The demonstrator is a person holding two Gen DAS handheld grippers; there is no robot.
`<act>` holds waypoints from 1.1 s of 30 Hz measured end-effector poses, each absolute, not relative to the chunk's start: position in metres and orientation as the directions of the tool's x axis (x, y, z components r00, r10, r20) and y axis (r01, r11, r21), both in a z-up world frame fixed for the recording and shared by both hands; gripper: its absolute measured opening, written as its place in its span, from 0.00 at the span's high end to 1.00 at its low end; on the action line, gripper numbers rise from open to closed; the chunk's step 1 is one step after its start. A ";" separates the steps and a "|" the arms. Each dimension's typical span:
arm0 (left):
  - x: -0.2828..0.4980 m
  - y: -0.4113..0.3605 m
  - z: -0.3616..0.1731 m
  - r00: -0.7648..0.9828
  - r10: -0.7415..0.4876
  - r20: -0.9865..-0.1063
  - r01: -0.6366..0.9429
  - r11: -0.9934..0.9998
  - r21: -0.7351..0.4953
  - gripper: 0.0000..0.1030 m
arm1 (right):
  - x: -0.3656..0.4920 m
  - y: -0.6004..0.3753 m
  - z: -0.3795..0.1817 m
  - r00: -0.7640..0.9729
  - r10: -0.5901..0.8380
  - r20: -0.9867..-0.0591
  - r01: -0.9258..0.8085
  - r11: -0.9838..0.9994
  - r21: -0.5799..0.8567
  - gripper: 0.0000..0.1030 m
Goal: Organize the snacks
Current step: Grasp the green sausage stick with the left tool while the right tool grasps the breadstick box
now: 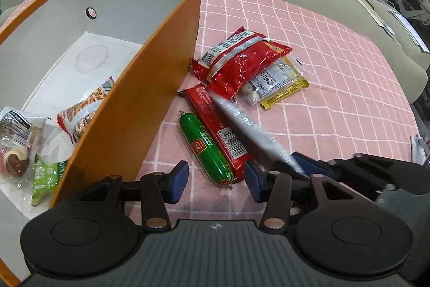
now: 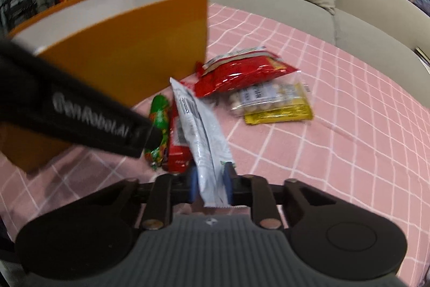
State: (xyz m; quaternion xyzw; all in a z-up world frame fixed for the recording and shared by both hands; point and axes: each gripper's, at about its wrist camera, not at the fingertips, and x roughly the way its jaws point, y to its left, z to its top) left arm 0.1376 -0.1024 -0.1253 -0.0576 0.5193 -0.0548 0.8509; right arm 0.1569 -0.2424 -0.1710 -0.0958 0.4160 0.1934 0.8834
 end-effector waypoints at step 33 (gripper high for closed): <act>0.169 -0.100 -0.158 0.375 -0.114 -0.920 -0.036 0.990 -0.138 0.69 | 0.232 -0.256 -0.178 0.437 0.475 -0.764 -0.457 0.849 0.266 0.85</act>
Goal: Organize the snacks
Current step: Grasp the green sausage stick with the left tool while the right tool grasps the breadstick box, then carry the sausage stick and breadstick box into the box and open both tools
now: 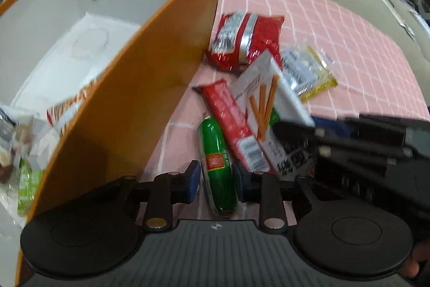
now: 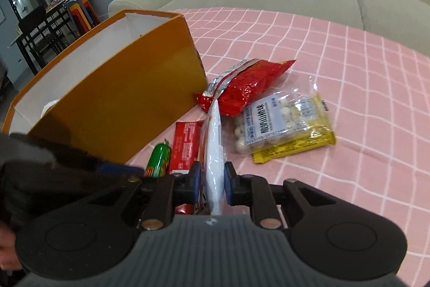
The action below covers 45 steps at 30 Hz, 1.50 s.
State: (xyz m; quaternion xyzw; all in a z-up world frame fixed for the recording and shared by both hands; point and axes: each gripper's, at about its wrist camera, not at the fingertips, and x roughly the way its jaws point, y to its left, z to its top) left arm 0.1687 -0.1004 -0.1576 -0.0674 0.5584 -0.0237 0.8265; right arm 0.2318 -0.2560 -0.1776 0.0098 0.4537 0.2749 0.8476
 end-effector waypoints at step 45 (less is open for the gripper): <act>0.070 -0.059 -0.037 0.554 -0.216 -0.804 0.073 0.975 -0.212 0.76 | 0.104 -0.239 -0.083 0.571 0.365 -0.735 -0.339 0.921 0.194 0.95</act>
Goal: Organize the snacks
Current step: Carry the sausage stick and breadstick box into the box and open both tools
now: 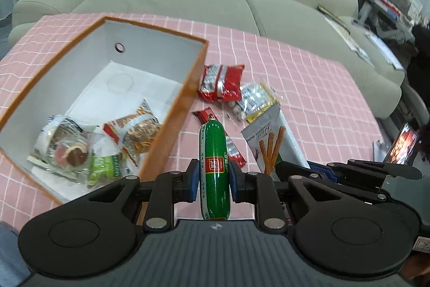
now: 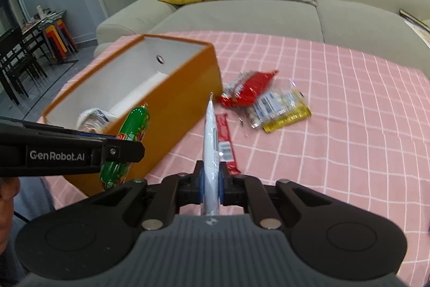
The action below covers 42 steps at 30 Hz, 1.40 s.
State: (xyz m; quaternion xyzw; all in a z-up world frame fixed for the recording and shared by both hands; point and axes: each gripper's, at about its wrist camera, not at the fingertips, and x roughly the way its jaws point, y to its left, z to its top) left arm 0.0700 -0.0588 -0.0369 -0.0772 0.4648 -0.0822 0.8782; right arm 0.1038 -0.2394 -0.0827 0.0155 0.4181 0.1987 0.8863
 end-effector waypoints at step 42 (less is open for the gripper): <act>0.212 0.090 -0.092 0.378 -0.128 -0.917 -0.078 0.982 -0.169 0.76 | 0.296 -0.023 -0.113 0.304 0.330 -0.894 -0.646 0.761 0.061 0.95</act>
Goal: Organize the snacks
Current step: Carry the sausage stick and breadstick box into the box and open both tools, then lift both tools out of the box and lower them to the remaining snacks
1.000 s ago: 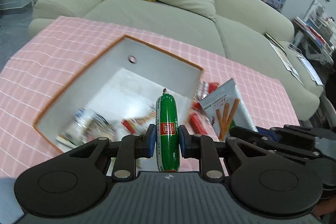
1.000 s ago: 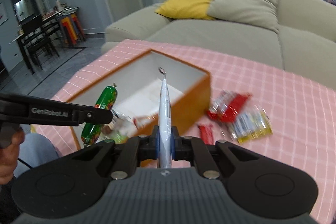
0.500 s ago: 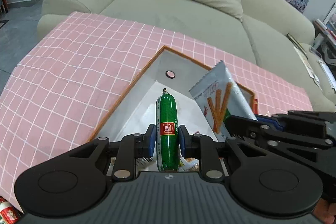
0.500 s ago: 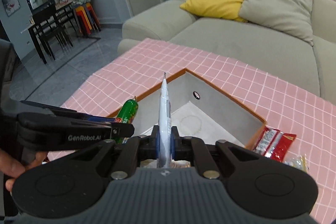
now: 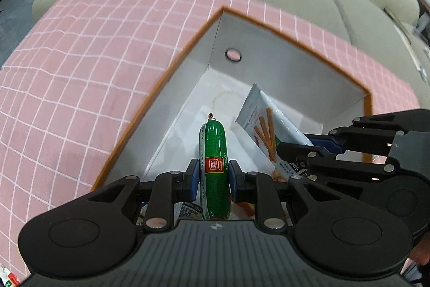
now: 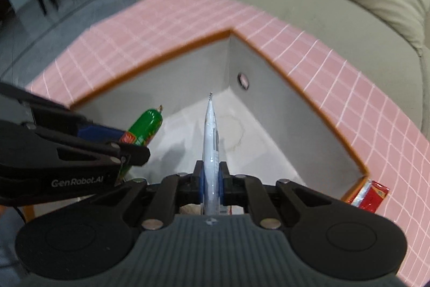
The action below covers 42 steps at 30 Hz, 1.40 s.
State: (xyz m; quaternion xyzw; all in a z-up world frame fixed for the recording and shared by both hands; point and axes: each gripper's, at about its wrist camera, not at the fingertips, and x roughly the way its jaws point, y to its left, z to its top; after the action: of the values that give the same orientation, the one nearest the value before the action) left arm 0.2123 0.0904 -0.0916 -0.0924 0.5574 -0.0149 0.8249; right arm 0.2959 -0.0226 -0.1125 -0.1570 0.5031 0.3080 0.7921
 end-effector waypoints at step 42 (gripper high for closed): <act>0.168 0.075 -0.026 0.475 -0.096 -0.875 -0.106 0.980 -0.165 0.39 | 0.272 -0.083 -0.048 0.350 0.410 -0.843 -0.527 0.830 0.185 0.39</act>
State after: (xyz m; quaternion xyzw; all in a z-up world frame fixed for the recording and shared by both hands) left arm 0.1683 0.0750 -0.0259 -0.0987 0.5125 0.0030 0.8530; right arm 0.2719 -0.0835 -0.0483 -0.0592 0.4935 0.2856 0.8194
